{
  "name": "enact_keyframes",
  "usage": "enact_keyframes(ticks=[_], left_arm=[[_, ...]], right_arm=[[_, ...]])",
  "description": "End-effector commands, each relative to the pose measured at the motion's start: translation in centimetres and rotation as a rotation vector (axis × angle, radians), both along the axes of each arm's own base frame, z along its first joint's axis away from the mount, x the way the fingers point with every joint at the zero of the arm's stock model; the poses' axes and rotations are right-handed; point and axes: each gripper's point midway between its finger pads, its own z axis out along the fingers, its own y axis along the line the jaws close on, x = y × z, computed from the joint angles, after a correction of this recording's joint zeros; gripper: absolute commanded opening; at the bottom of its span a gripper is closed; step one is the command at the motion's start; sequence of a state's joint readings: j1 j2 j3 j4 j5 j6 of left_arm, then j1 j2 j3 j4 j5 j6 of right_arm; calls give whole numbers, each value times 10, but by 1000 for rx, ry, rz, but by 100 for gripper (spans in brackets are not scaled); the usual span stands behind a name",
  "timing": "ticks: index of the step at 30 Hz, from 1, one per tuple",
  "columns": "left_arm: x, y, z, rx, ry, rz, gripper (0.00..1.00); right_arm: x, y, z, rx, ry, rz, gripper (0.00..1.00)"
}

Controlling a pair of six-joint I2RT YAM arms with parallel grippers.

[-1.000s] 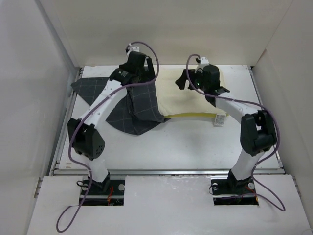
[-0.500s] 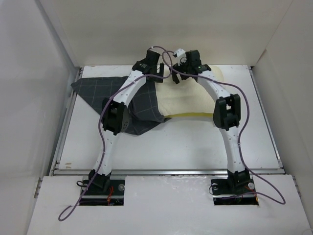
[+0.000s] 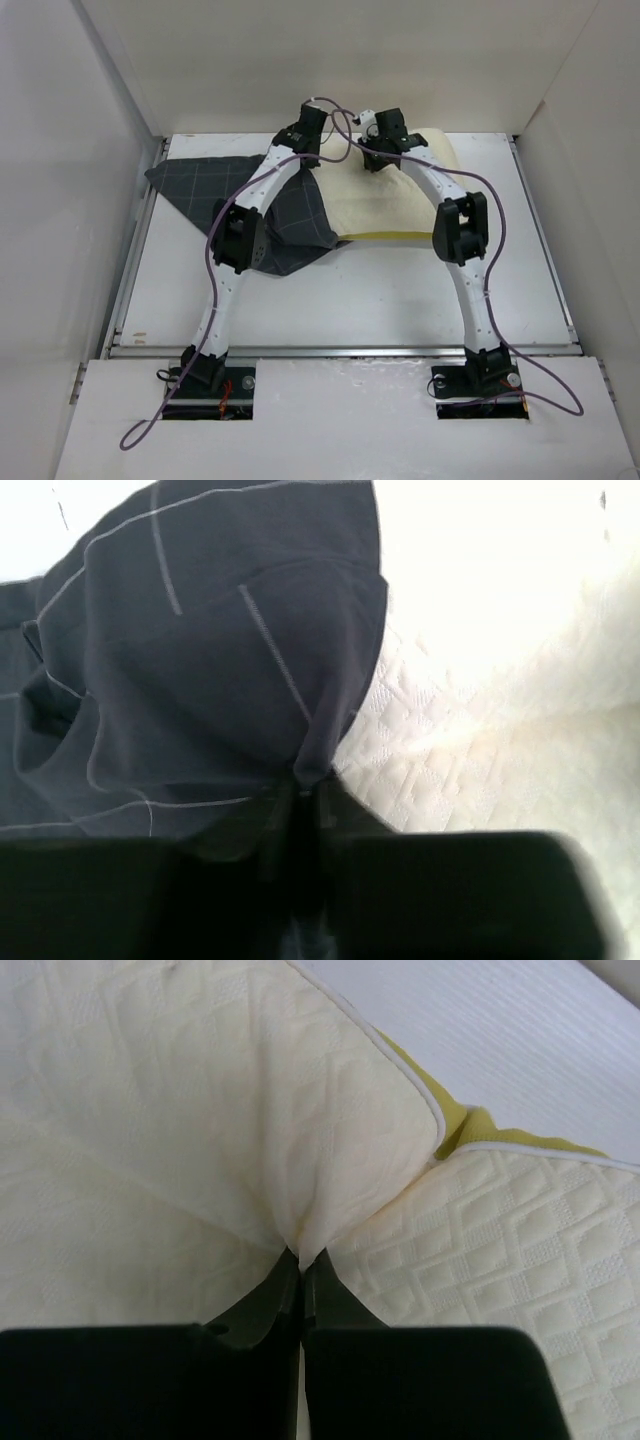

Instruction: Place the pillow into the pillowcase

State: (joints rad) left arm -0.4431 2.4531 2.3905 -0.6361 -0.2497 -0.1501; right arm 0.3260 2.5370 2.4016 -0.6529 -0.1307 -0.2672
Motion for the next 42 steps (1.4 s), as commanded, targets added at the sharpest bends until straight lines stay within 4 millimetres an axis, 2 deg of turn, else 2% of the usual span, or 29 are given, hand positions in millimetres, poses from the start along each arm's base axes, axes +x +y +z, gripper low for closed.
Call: enact_keyframes(ticks=[1,2,3,5,6,7,8,9,10,11,13,14,15,16,17,22,23,25,26,29,30,31,32,33,34,35,38,41,42], left_arm=[[14,-10,43,-62,-110,-6,0],[13,-11,53,-75,-124,-13,0],[13,-14,62,-96,-138,-26,0],[10,-18,93,-128,-188,-54,0],[5,-27,104,-144,-201,-78,0],[2,-29,126,-162,-240,-108,0],[-5,-45,137,-167,-263,-145,0],[-11,-51,146,-157,-279,-173,0],[-16,-57,153,-156,-290,-192,0],[-28,-73,166,-168,-307,-235,1],[-40,-87,170,-180,-306,-271,7],[-47,-96,177,-191,-312,-308,9],[-56,-110,173,-192,-301,-335,9],[-63,-116,181,-205,-310,-356,9],[-68,-122,173,-192,-294,-375,9],[-117,-177,153,-209,-224,-534,5],[-120,-183,148,-215,-211,-537,3],[-129,-195,131,-207,-173,-553,0],[-130,-187,129,-197,-152,-503,0],[-113,-150,137,-155,-180,-315,3],[-109,-143,147,-183,-192,-283,17],[-105,-129,154,-184,-204,-245,37],[-104,-103,164,-176,-215,-189,54],[-100,-92,176,-182,-258,-157,72],[-98,-80,181,-176,-279,-127,76],[-99,-66,198,-178,-317,-93,79],[-96,-44,188,-124,-301,-46,79],[-95,-34,161,-13,-242,-46,79],[-93,-34,140,27,-199,-57,79]], right_arm=[[-37,-3,-1,20,101,12,0],[-49,-2,-9,39,120,20,0],[-39,5,39,101,-9,30,0],[-47,16,70,187,-73,76,0],[-52,25,76,225,-108,97,0],[-59,27,113,272,-171,109,0],[-62,29,125,302,-200,119,0],[-71,35,126,321,-200,130,0],[-74,36,150,349,-251,141,0],[-77,36,154,374,-252,128,0],[-86,46,152,400,-253,136,0],[-91,45,161,431,-261,122,0],[-97,51,161,447,-262,128,0],[-101,53,153,460,-277,113,0],[-106,52,164,489,-298,107,0],[-123,56,168,612,-291,64,0],[-126,56,157,611,-278,70,0],[-133,52,168,646,-297,44,0],[-136,46,158,641,-287,7,0],[-144,35,165,635,-318,-27,0],[-148,32,158,627,-309,-38,0],[-151,30,163,633,-323,-35,0],[-152,29,157,620,-316,-33,0],[-157,32,161,627,-325,-21,0],[-161,33,153,625,-311,-14,0],[-164,30,159,615,-334,-1,0],[-172,31,162,594,-367,1,0],[-170,26,165,575,-379,-14,0],[-171,26,163,570,-369,-16,0]])
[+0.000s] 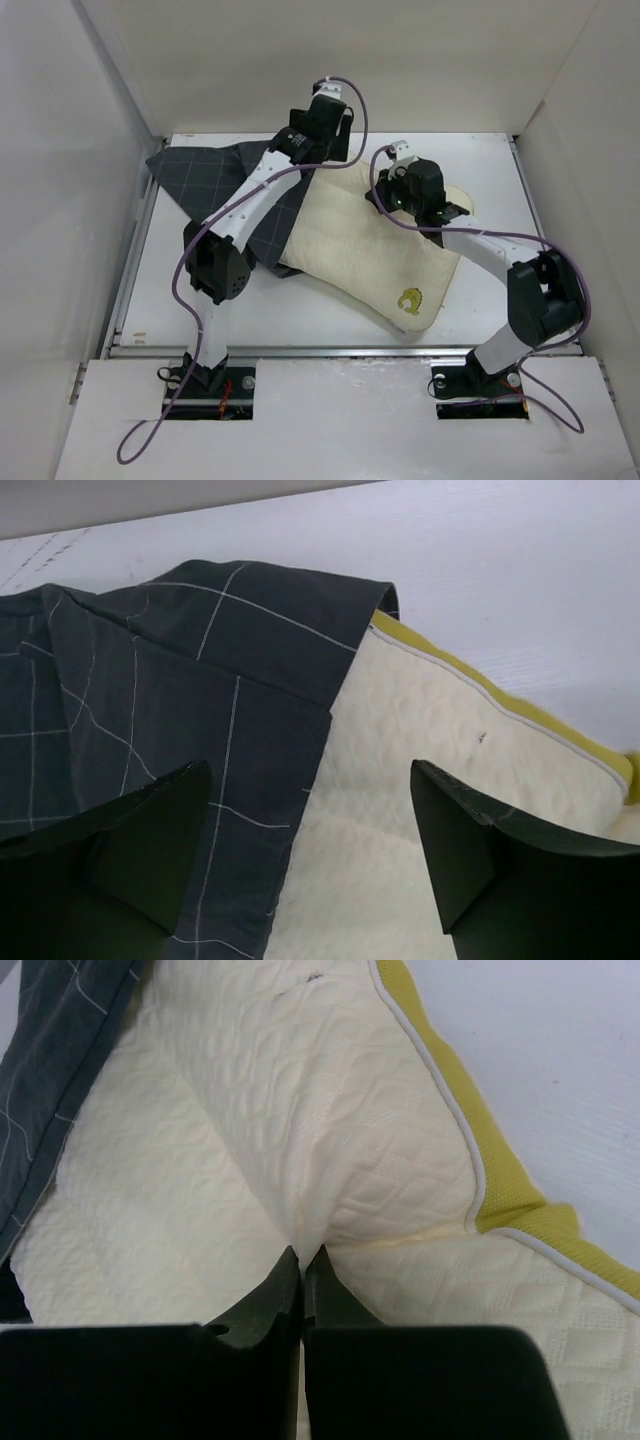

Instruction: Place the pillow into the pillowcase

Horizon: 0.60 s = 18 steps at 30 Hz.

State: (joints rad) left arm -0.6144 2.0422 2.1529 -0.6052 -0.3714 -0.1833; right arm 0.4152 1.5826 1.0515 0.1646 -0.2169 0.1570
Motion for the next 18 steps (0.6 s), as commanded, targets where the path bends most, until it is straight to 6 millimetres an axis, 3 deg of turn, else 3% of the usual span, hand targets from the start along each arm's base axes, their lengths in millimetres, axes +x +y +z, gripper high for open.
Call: enact_keyframes(ticks=[1,7,11,14,18], left_arm=[[-10,13,-9,113,33,24,79],[-7,30,-49,217,95,83,80],[0,54,-53,275,87,188,73],[6,65,-67,308,101,245,62],[12,73,-54,302,78,297,38]], right_arm=[[10,7,73,59,-214,4,0],[11,5,76,46,-216,-2,0],[12,3,74,32,-213,-9,0],[10,2,76,25,-218,-6,0],[11,2,78,18,-224,-4,0]])
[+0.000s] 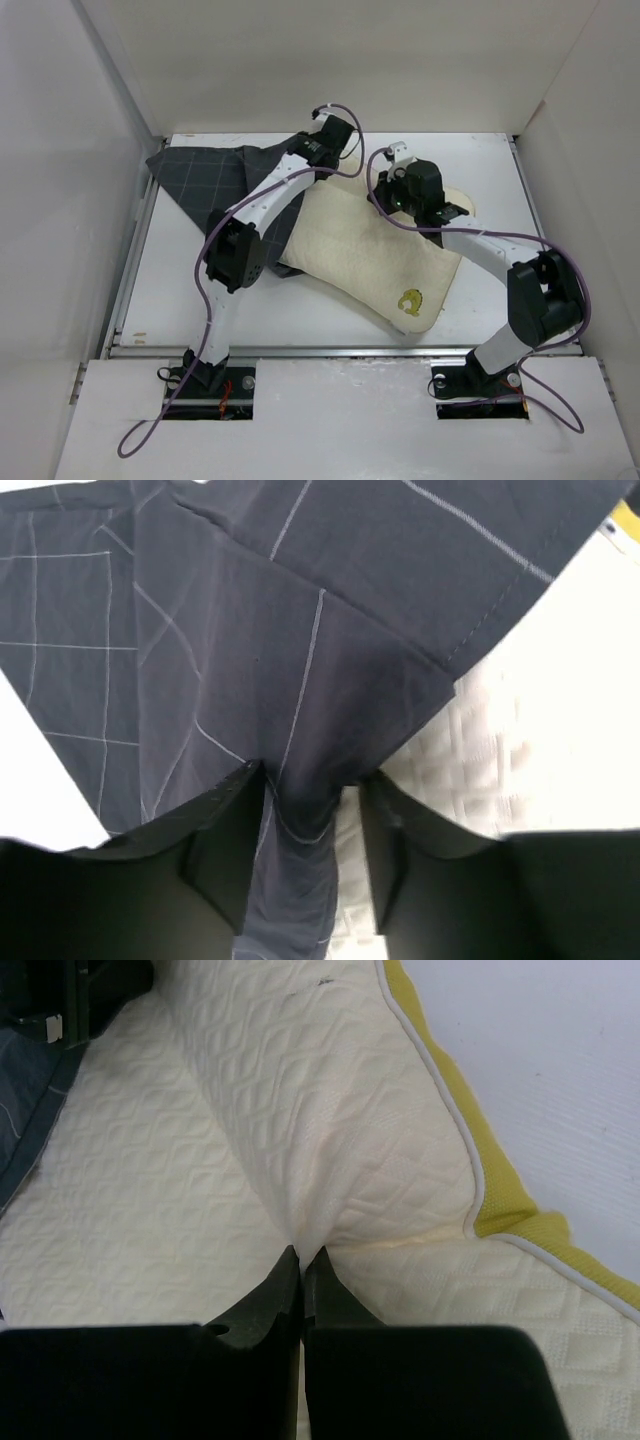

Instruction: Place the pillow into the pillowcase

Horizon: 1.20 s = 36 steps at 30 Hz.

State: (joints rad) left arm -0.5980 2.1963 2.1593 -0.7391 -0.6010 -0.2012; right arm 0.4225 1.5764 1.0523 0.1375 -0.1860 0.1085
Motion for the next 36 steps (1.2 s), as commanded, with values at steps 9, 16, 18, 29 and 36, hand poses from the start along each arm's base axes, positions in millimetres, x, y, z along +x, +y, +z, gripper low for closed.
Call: enact_keyframes(ticks=[9,16,18,29,36], left_arm=[[-4,-51,66,-43,-152,-134,0],[-40,-139,97,-158,-182,-442,0],[-50,-150,93,-164,-158,-494,0],[-159,-186,5,-352,159,-745,0],[-261,-230,34,-561,200,-1061,0]], right_arm=[[5,43,80,87,-201,104,0],[1,71,101,149,-250,144,0],[1,67,104,189,-248,101,0],[-1,-9,107,348,-303,-172,0],[6,-34,68,418,-239,-347,0]])
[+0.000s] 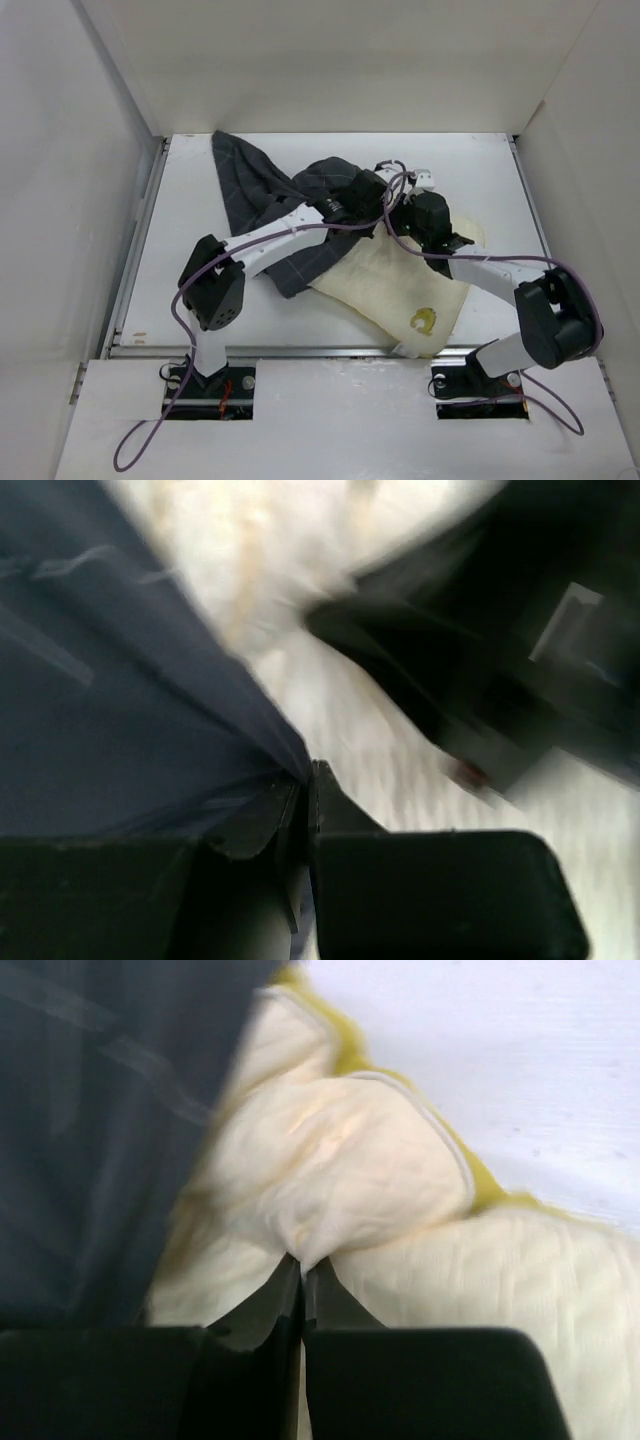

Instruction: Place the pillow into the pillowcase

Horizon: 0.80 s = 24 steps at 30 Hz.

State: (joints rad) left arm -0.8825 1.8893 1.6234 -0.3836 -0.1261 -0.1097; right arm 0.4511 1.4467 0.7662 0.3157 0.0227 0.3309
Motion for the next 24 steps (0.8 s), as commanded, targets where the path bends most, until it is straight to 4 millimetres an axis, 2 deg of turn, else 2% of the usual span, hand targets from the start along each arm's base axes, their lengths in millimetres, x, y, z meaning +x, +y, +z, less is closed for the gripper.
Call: enact_keyframes(ticks=[1,2,3,4,5,6,7,8,10,12,13,14,15,16,18,20,21,24], left_arm=[[-108,-73,67,-289,83,-398,0],[-100,-67,66,-273,60,-338,2],[-89,-61,65,-260,38,-297,5],[-81,-57,65,-259,33,-261,12],[-75,-55,61,-257,42,-241,54],[-61,-47,56,-248,48,-197,91],[-53,-41,54,-239,58,-150,100],[-39,-30,55,-218,33,-70,100],[-23,-12,49,-197,62,40,100],[-17,1,50,-193,44,102,100],[-17,13,53,-192,35,132,100],[-18,22,65,-208,10,160,100],[-17,27,58,-186,6,178,100],[-20,34,70,-212,-11,201,100],[-23,53,66,-200,4,280,100],[-29,69,68,-199,-10,326,100],[-32,73,67,-203,-4,334,100],[-33,85,57,-218,3,366,100]], right_arm=[[39,-5,108,269,-339,-139,0],[39,-8,96,284,-306,-168,0],[40,-10,95,286,-314,-183,0],[42,-13,94,285,-320,-201,0],[42,-14,90,295,-308,-215,0],[42,-14,90,295,-308,-215,0],[44,-17,85,286,-300,-237,0],[48,-23,88,283,-305,-258,0],[52,-25,84,276,-286,-287,0],[59,-28,79,260,-259,-322,0],[61,-28,81,280,-254,-336,0],[64,-32,74,271,-243,-346,0],[65,-31,80,287,-249,-347,0],[67,-30,74,291,-234,-351,0],[72,-33,74,285,-229,-362,0],[79,-34,62,284,-187,-380,0],[85,-36,65,282,-185,-390,0],[92,-40,44,270,-123,-425,0]])
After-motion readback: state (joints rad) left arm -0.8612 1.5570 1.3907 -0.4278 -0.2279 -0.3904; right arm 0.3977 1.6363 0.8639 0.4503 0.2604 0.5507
